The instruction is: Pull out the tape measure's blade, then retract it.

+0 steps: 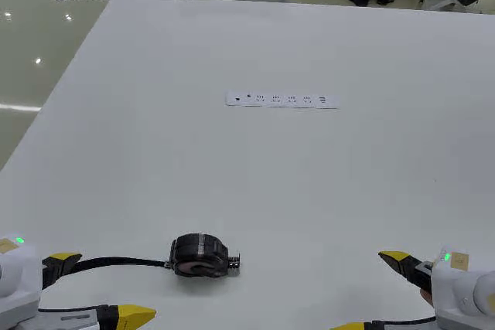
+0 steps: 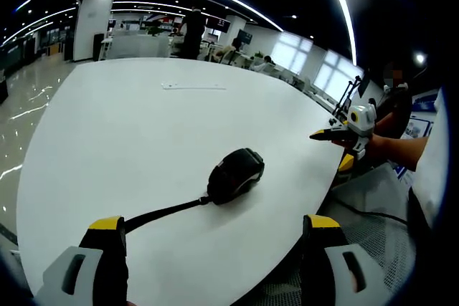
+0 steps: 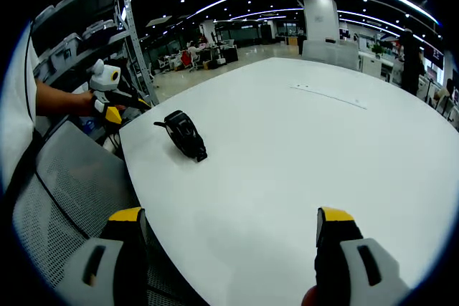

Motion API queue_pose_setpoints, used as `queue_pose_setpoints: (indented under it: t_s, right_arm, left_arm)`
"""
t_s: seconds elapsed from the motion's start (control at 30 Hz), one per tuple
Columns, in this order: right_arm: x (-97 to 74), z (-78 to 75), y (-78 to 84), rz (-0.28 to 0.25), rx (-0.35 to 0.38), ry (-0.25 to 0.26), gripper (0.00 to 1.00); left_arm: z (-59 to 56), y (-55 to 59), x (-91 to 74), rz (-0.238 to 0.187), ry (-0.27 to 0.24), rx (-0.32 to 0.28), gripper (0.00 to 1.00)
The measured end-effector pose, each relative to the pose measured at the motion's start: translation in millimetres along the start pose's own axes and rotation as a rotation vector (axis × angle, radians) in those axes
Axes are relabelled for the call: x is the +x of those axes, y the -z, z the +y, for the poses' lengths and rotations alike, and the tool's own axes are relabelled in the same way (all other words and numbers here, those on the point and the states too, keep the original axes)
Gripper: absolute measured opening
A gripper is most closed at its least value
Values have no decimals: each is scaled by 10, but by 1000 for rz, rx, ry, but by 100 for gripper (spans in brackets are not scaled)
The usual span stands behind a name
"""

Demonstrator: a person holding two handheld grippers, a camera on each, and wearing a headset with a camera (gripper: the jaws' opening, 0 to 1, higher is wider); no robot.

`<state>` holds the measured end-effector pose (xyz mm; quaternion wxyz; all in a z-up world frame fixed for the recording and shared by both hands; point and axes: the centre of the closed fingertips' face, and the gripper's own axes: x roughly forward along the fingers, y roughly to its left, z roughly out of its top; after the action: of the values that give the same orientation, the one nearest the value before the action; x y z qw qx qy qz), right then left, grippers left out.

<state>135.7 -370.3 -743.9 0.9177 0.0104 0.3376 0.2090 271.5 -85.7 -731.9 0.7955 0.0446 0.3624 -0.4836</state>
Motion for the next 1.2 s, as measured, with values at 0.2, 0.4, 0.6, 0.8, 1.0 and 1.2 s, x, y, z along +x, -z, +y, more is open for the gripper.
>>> queue_pose_setpoints:
  t_s: [0.2, 0.4, 0.6, 0.8, 1.0, 1.2]
  right_arm:
    - [3, -4, 0, 2, -1, 0, 100]
    - [7, -5, 0, 4, -3, -2, 100]
    - [6, -3, -6, 4, -2, -1, 100]
    - [2, -10, -2, 4, 2, 2, 100]
    - [0, -1, 0, 4, 2, 2, 100]
    - [-8, -1, 9, 5, 2, 2, 100]
  left_arm:
    - [2, 11, 0, 2, 0, -2, 99]
    - [-21, 16, 9, 3, 10, -5, 99]
    - [-24, 18, 14, 5, 13, -6, 99]
    - [-23, 22, 16, 7, 15, -5, 99]
    - [-33, 20, 18, 7, 17, -7, 99]
    - [-43, 24, 21, 9, 19, -8, 99]
